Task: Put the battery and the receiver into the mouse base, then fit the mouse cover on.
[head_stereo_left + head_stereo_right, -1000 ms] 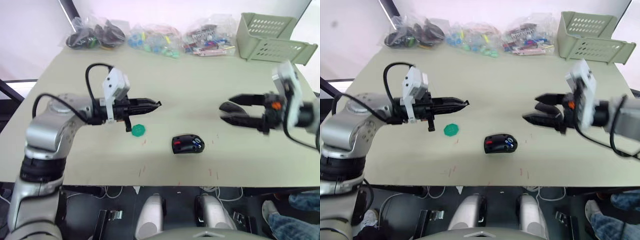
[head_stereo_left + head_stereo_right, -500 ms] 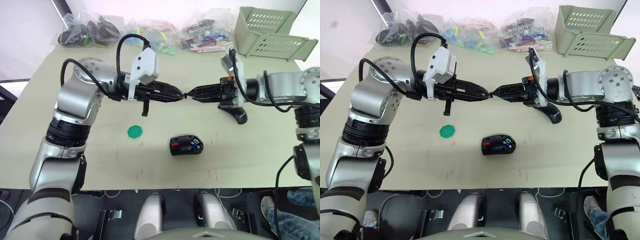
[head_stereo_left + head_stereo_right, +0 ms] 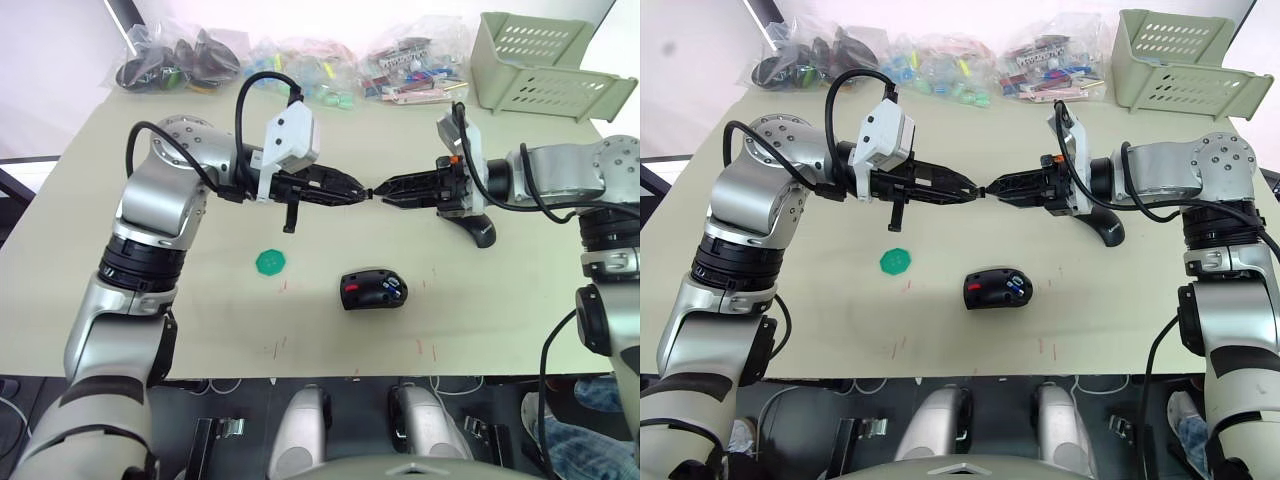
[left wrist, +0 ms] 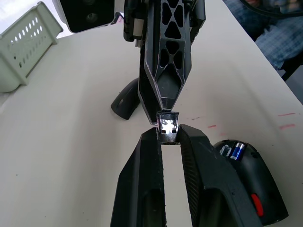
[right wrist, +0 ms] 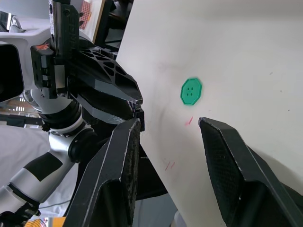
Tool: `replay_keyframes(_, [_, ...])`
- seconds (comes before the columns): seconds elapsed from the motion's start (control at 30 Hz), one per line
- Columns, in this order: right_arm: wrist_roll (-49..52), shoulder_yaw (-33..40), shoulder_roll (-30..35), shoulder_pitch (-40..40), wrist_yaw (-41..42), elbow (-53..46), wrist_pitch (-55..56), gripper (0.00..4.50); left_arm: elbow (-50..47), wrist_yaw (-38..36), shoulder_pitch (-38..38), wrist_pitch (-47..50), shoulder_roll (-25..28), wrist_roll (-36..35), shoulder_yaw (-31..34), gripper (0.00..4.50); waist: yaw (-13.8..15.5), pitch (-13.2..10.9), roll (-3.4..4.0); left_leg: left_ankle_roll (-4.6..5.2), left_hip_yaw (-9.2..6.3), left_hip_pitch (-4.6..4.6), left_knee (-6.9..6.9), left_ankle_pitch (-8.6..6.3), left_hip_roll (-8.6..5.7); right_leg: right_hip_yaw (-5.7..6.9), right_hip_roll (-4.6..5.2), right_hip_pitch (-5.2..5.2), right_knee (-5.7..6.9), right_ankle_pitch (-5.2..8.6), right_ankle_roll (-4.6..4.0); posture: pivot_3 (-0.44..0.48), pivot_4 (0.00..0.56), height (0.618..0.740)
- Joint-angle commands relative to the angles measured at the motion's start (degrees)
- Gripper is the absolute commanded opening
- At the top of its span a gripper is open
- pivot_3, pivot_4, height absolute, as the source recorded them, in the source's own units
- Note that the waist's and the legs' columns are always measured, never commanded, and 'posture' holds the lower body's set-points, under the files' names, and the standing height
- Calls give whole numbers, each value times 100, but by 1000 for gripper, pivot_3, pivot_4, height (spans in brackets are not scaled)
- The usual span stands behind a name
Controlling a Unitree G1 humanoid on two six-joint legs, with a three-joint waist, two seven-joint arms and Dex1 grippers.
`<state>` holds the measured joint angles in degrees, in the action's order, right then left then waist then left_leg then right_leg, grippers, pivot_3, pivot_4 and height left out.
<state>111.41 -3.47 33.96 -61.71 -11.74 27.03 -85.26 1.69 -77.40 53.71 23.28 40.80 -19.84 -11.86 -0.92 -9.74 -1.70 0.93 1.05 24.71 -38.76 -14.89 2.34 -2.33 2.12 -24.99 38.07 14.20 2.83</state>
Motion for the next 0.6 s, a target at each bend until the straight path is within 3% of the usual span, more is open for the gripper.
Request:
replay_keyframes(0.03, [159,207,20,-222,51,-110,-37,2081,-72,20,31,-61,-26,-13,140,36,0,0,0,0,0,0,0,0,0,0,0,0,0,0,0,0,150,740])
replay_keyframes(0.6, [159,150,-69,-331,81,-160,-41,2081,-215,60,-84,-13,-9,-29,176,36,-2,0,0,0,-1,1,-8,0,0,1,0,0,5,0,0,0,150,740])
